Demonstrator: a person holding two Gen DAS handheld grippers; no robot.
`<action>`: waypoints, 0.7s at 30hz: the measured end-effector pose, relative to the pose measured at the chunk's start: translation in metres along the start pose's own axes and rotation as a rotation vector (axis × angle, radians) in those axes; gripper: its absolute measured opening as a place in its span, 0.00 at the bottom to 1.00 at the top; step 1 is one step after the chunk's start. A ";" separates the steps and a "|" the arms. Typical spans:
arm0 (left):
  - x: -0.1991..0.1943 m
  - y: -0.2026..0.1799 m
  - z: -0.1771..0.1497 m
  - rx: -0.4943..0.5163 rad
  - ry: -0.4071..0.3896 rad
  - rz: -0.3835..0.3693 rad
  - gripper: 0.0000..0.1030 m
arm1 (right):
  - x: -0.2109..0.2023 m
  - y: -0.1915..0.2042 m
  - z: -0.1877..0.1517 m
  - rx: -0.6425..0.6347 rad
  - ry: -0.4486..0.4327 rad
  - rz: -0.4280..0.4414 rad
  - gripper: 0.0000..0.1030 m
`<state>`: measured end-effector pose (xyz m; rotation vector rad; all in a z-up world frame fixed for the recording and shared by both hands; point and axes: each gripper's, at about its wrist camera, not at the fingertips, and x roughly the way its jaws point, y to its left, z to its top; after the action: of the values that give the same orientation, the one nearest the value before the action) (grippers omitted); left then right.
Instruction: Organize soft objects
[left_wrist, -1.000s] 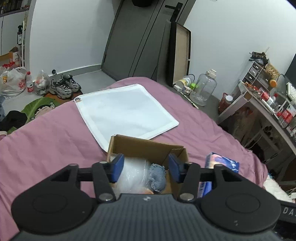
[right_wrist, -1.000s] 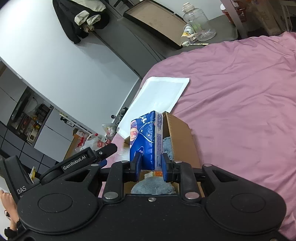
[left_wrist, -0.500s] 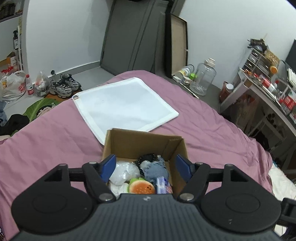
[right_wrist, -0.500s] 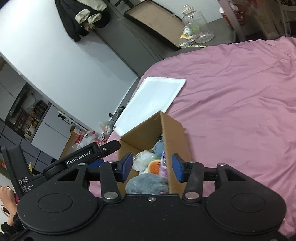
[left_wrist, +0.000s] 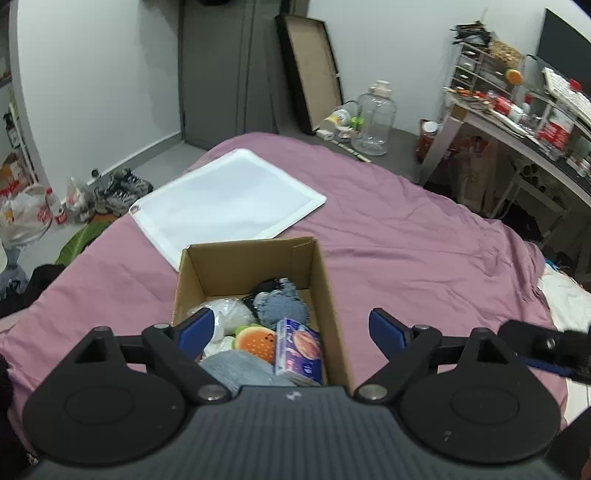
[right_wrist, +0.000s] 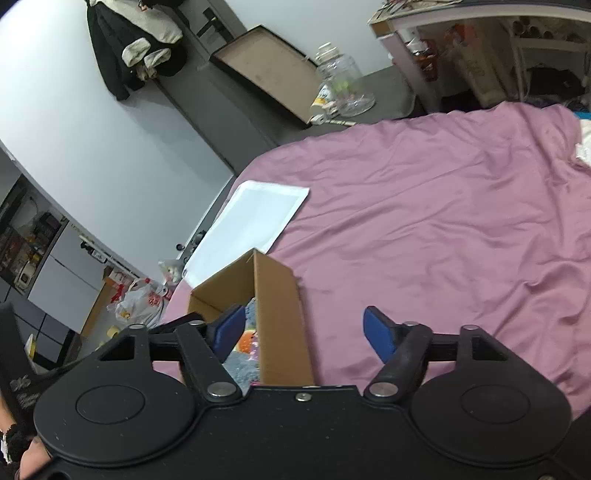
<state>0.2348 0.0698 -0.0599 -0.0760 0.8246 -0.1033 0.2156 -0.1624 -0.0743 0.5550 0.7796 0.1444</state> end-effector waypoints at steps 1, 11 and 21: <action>-0.004 -0.003 -0.002 0.007 0.006 -0.007 0.89 | -0.003 -0.002 0.001 -0.002 -0.002 -0.007 0.74; -0.046 -0.026 -0.008 0.006 -0.014 -0.025 0.99 | -0.028 -0.013 0.004 -0.047 -0.011 -0.025 1.00; -0.081 -0.041 -0.014 0.003 -0.028 -0.012 1.00 | -0.059 -0.013 0.005 -0.126 0.003 -0.065 1.00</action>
<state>0.1673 0.0384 -0.0053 -0.0799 0.7966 -0.1147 0.1762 -0.1943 -0.0406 0.4095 0.7849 0.1334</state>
